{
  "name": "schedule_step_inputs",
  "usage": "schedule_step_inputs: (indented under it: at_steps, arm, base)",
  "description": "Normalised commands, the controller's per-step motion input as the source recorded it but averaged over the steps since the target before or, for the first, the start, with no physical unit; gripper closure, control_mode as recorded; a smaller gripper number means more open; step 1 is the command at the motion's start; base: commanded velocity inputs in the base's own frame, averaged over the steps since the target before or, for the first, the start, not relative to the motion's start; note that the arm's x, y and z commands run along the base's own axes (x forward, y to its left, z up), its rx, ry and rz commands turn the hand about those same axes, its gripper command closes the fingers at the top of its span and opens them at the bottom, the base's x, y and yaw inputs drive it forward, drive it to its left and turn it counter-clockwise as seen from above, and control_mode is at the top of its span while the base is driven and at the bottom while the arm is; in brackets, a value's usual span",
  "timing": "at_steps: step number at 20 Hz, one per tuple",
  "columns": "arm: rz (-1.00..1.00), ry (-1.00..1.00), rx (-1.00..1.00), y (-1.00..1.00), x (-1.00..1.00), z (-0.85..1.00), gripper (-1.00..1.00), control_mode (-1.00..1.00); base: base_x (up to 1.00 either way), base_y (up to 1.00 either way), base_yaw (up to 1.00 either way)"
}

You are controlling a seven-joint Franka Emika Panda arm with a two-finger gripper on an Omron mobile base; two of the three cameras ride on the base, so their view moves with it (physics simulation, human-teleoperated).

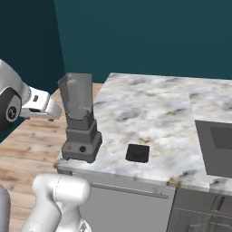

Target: Grab the limes from the fridge, place them in the blender, close the lid, and turn on the blender to create a marinade.

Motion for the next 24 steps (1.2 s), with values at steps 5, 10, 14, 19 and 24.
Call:
schedule_step_inputs:
  at_steps: [5,10,14,19,24]
  arm:
    - [-0.01,0.00,0.01,-0.06,-0.49,-0.13,-1.00,1.00]
    - [0.00,0.00,0.00,0.00,0.00,0.00,-1.00,1.00]
    - [0.00,0.00,0.00,0.00,0.00,0.00,-1.00,1.00]
    - [0.00,0.00,0.00,0.00,0.00,0.00,-1.00,1.00]
    - [0.00,0.00,0.00,0.00,0.00,0.00,-1.00,1.00]
  base:
    - [-0.40,0.01,0.03]
    - [-0.91,0.43,0.37]
    - [-0.32,0.71,0.65]
    - [0.00,0.71,0.73]
    - [0.26,0.27,0.71]
